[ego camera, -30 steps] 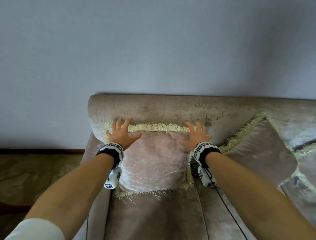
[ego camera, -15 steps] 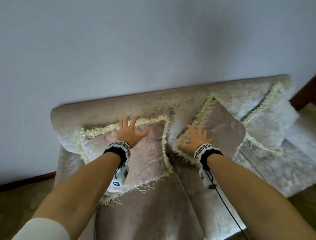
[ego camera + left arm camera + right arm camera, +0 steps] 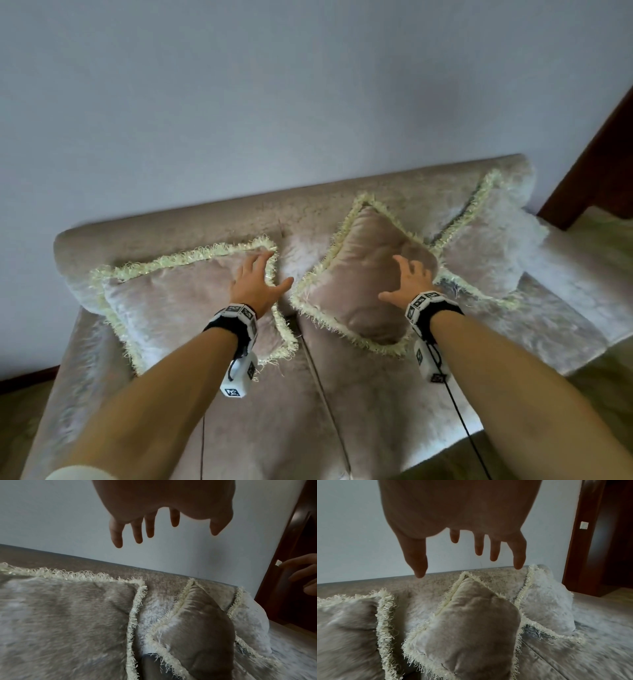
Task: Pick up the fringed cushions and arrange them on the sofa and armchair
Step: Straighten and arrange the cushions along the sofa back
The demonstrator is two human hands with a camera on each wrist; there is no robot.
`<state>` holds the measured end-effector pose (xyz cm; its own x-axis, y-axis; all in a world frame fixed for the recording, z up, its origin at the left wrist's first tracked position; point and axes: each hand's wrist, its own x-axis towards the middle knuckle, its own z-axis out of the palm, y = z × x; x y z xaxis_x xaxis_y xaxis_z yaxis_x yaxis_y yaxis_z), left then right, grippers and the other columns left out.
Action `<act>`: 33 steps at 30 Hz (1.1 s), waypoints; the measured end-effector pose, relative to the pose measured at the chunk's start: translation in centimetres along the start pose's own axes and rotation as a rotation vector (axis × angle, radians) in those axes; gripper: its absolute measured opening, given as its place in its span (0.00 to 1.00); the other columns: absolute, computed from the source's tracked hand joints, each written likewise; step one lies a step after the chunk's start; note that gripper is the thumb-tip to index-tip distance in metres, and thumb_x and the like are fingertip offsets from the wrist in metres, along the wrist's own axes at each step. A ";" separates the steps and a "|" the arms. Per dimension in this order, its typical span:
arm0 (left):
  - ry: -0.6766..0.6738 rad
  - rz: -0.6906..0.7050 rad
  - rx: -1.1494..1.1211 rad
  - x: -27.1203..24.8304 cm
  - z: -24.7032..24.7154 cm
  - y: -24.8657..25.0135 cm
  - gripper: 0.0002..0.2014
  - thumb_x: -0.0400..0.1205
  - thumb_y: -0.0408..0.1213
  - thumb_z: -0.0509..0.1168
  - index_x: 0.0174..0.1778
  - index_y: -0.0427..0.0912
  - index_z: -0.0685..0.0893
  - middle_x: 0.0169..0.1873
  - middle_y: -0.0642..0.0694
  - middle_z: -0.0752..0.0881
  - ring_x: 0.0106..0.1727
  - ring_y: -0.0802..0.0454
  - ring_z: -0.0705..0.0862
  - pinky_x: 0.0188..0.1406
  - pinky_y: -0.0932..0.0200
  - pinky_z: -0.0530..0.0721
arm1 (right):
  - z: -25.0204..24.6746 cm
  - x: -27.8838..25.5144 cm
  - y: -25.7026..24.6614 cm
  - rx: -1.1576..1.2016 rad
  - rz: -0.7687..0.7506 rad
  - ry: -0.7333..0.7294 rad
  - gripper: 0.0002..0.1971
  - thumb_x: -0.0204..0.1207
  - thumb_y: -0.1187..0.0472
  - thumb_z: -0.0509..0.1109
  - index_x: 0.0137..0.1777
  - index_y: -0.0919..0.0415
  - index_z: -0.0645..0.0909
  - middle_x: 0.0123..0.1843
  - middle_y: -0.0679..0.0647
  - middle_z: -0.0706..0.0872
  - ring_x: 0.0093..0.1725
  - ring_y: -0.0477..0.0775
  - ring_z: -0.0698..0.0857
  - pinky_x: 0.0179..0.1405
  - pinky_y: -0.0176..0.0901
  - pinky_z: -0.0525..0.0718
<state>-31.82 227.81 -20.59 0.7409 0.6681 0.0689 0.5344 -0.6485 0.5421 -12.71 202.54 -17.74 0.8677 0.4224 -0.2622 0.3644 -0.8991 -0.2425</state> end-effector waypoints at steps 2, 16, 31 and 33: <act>-0.026 -0.001 0.011 -0.6 0.9 2.0 0.42 0.74 0.68 0.65 0.82 0.56 0.61 0.80 0.45 0.64 0.75 0.40 0.72 0.70 0.36 0.76 | -0.8 -0.5 2.4 0.017 0.006 -0.006 0.49 0.72 0.42 0.76 0.85 0.42 0.47 0.84 0.57 0.52 0.82 0.68 0.55 0.75 0.74 0.65; -0.044 0.018 0.014 5.1 6.7 12.8 0.40 0.73 0.69 0.65 0.79 0.61 0.62 0.79 0.45 0.67 0.77 0.41 0.69 0.70 0.33 0.74 | -4.7 5.7 11.6 0.030 0.000 0.014 0.46 0.73 0.41 0.75 0.84 0.41 0.49 0.85 0.56 0.53 0.83 0.67 0.55 0.73 0.76 0.66; -0.059 -0.101 -0.036 18.9 15.2 15.4 0.37 0.75 0.65 0.66 0.79 0.60 0.62 0.80 0.46 0.65 0.80 0.43 0.64 0.73 0.33 0.69 | -7.2 24.3 9.2 -0.015 -0.161 -0.035 0.42 0.73 0.40 0.73 0.82 0.39 0.54 0.82 0.56 0.59 0.80 0.66 0.60 0.72 0.70 0.72; -0.055 -0.137 -0.030 19.8 15.7 15.1 0.37 0.75 0.66 0.66 0.79 0.60 0.62 0.80 0.46 0.65 0.80 0.44 0.64 0.74 0.32 0.68 | -7.4 26.0 9.1 -0.017 -0.160 -0.058 0.42 0.74 0.40 0.72 0.83 0.40 0.53 0.83 0.56 0.57 0.82 0.67 0.56 0.73 0.72 0.70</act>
<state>-2.67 225.53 -24.23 0.6832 0.7283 -0.0532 0.6205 -0.5405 0.5683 15.65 204.53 -19.87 0.7770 0.5661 -0.2753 0.5027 -0.8212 -0.2700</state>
